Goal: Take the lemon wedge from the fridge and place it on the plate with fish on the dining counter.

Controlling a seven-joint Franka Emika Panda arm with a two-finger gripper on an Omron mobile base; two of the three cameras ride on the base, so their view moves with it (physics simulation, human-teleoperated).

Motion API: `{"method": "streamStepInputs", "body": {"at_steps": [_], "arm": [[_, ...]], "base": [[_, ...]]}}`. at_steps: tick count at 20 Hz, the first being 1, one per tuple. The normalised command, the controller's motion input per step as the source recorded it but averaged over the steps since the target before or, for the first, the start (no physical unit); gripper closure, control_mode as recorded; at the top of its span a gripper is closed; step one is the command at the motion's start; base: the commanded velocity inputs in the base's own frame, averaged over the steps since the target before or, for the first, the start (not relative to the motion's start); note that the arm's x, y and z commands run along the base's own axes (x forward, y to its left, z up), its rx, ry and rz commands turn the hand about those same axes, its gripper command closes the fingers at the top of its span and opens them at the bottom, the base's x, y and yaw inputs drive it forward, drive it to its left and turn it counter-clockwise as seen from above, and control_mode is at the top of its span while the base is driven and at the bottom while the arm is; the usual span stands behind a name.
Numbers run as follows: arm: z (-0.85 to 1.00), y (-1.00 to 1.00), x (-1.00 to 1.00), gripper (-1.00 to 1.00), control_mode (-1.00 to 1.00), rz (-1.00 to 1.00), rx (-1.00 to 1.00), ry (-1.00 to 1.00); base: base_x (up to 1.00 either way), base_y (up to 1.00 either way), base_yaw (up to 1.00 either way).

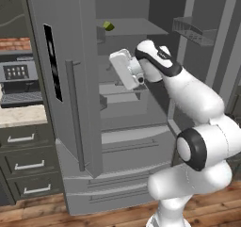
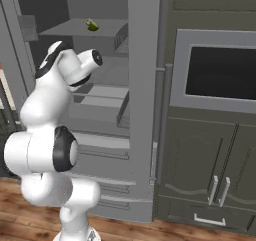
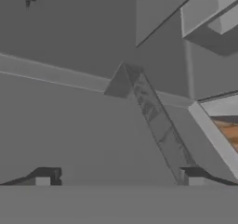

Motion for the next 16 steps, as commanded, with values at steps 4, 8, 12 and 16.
{"method": "streamStepInputs", "body": {"at_steps": [4,8,12,16], "arm": [[-0.17,0.97,0.5,-1.0,-1.0,0.44,0.0,0.04],[-0.25,1.0,0.01,-1.0,-1.0,0.44,-0.01,0.0],[-0.35,1.0,-0.12,-1.0,-1.0,0.39,-0.01,-0.07],[-0.38,1.0,-0.31,-1.0,-1.0,0.27,0.0,-0.28]], "base": [[0.0,0.0,0.0],[0.0,0.0,0.0],[0.0,0.0,0.0],[0.0,0.0,0.0]]}}
